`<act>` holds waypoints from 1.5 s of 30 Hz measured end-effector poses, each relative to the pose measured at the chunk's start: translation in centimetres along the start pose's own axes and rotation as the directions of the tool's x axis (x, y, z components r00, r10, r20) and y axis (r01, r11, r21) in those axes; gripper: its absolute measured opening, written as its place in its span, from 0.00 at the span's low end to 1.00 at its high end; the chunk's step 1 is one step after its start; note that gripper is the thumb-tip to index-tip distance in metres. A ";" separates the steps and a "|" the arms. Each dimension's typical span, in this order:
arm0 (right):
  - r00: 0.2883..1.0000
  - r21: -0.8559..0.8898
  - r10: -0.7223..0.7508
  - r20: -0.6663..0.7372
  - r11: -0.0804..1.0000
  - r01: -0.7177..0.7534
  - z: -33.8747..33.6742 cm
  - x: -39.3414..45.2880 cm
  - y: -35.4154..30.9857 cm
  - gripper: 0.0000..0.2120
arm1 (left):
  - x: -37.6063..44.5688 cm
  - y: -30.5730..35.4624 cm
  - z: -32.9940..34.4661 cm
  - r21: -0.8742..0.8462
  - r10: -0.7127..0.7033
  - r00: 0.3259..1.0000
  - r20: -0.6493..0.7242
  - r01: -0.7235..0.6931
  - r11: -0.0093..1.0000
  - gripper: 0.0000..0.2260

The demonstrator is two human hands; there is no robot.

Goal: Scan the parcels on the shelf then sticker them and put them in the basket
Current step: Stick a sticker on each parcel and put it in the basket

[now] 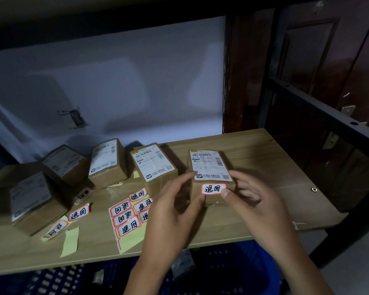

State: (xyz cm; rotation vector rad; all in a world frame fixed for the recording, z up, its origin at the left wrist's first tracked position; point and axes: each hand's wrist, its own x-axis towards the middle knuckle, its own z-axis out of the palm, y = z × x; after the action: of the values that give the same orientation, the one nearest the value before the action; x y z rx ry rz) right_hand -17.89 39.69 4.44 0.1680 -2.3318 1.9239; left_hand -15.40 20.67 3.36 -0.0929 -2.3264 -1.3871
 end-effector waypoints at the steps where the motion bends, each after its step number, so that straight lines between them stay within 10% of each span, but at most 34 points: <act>1: 1.000 0.006 -0.004 -0.024 1.000 0.004 -0.4 -0.7 -0.6 0.17 | -0.6 0.8 -0.4 -0.035 0.015 1.000 -0.022 -0.016 0.999 0.20; 11: 0.981 0.174 -0.115 -0.154 0.975 0.142 -1.7 -7.2 -4.8 0.05 | -5.7 5.4 -2.2 -0.304 0.006 0.993 -0.121 -0.043 0.952 0.15; 26: 0.971 -0.210 -0.169 -0.171 0.969 0.131 1.4 -17.8 -3.8 0.15 | -16.5 2.8 -4.4 -0.247 -0.078 0.982 -0.174 0.033 0.969 0.16; 36: 0.974 -0.280 0.221 0.057 0.940 -0.196 4.4 -14.0 1.2 0.14 | -14.6 -1.7 -4.5 0.092 -0.296 0.946 0.129 0.286 0.954 0.19; 45: 0.988 -0.592 0.153 0.018 0.798 -0.113 5.4 -10.8 3.3 0.12 | -10.8 -2.7 -2.6 0.353 -0.341 0.872 0.350 0.215 0.911 0.24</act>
State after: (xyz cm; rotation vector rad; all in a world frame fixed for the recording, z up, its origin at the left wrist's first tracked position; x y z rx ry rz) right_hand -7.79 35.10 -1.45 0.0044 -2.9218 1.1463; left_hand -5.48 18.78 -2.02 0.0626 -2.9810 -1.2014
